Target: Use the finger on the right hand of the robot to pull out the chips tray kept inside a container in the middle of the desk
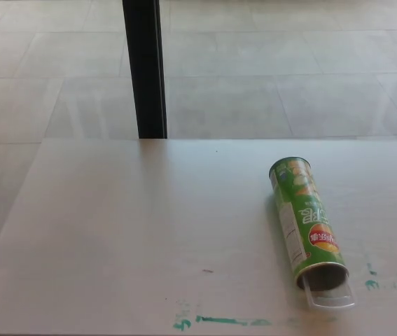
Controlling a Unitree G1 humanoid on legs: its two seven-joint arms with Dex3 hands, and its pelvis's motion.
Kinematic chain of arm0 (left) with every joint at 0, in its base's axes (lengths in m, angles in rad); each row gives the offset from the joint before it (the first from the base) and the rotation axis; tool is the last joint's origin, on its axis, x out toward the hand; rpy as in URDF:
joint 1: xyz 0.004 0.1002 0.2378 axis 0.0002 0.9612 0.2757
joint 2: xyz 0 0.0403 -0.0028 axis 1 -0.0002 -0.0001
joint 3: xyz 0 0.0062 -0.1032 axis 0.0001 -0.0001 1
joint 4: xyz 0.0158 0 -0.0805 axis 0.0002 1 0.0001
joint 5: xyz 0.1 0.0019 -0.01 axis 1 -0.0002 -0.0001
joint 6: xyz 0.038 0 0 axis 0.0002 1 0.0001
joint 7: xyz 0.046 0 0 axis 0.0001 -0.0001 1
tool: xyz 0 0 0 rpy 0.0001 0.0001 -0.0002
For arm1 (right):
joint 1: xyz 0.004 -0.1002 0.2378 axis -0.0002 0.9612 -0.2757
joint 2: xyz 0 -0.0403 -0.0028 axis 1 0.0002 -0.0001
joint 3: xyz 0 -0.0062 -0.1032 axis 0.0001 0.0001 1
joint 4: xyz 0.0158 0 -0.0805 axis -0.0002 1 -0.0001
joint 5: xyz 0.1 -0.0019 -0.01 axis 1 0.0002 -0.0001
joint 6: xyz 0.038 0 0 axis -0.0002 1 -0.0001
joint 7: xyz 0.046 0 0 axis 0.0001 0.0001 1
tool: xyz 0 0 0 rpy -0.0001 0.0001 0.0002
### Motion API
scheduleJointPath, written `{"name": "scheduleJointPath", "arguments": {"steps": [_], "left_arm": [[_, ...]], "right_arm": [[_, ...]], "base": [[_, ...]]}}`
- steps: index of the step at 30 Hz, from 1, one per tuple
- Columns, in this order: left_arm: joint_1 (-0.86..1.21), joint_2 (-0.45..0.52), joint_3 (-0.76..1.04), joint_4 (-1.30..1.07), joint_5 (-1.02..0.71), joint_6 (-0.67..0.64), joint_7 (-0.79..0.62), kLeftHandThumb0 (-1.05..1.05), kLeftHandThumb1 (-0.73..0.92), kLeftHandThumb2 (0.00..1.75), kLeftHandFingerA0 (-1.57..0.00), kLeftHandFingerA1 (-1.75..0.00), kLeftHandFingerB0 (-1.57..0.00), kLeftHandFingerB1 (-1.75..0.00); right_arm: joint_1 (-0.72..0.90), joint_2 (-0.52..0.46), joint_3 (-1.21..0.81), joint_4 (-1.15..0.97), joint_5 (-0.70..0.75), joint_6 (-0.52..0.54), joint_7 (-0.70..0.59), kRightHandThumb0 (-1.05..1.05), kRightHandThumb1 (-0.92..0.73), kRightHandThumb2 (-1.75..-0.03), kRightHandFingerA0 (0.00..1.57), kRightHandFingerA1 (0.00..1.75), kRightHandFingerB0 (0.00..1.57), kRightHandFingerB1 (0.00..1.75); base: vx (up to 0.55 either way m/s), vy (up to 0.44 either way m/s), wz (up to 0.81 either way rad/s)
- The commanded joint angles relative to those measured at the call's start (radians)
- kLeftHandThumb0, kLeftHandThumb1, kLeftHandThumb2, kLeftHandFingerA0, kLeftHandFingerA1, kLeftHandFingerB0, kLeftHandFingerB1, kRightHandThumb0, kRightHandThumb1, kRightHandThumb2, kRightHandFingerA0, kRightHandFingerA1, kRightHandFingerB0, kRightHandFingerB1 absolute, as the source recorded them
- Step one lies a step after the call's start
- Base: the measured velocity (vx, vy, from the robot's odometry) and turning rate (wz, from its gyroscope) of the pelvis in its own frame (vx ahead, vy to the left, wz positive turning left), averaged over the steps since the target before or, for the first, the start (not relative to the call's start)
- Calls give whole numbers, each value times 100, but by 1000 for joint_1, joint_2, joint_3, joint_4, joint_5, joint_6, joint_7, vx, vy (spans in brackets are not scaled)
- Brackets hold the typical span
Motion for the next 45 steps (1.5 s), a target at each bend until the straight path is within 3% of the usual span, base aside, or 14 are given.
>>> {"name": "scheduleJointPath", "arguments": {"steps": [1,45], "left_arm": [[-4,38,62,36,-99,-66,-149,-70,71,62,-36,-62,-36,-44],[-1,57,58,65,-117,-94,-172,-70,71,62,-36,-62,-36,-44]], "right_arm": [[0,-37,-61,22,108,-76,128,-73,-76,-63,53,63,46,40],[-21,-48,-39,105,135,-124,154,-73,-76,-63,53,63,46,40]], "base": [[0,0,0],[0,0,0]]}}
